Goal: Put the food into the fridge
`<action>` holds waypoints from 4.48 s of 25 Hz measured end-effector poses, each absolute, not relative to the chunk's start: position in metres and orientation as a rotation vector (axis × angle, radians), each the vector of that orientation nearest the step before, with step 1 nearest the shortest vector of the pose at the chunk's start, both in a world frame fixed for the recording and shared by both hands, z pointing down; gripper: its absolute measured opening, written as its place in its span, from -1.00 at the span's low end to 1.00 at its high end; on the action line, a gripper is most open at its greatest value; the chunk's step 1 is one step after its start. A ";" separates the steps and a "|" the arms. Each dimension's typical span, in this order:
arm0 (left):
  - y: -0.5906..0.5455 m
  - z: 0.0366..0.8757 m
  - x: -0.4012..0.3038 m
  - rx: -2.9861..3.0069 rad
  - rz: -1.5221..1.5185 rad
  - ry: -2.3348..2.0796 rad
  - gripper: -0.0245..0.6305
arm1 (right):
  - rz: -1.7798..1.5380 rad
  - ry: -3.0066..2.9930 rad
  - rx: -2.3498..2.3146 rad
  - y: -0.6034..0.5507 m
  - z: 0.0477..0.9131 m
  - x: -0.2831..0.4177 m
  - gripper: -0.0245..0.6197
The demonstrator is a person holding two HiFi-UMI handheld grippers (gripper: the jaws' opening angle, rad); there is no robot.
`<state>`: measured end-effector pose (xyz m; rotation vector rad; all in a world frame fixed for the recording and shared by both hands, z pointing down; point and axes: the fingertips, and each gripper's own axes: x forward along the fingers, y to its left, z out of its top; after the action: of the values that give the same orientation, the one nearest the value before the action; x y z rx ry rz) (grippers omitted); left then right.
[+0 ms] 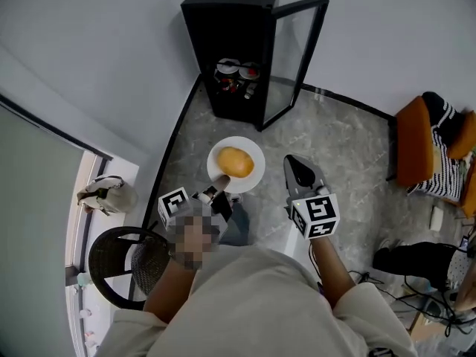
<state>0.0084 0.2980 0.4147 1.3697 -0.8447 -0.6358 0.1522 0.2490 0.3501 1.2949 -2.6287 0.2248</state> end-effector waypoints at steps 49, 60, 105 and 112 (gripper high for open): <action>-0.042 0.399 -0.093 1.394 -0.569 -0.739 -0.87 | 0.295 -2.531 1.394 -0.056 0.351 0.044 -0.91; -0.092 0.411 -0.094 1.394 -0.583 -0.756 -0.87 | 0.270 -2.567 1.357 -0.102 0.356 0.043 -0.91; -0.308 0.587 -0.134 1.275 -0.683 -0.920 -0.87 | 0.352 -2.584 1.298 -0.258 0.480 -0.001 -0.91; -0.330 0.608 -0.131 1.291 -0.705 -0.895 -0.87 | 0.343 -2.594 1.274 -0.260 0.491 -0.012 -0.91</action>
<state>-0.1314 -0.3303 0.6083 1.2913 -0.8950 -0.7050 -0.0117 -0.2600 0.4909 1.2741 -2.5938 0.3426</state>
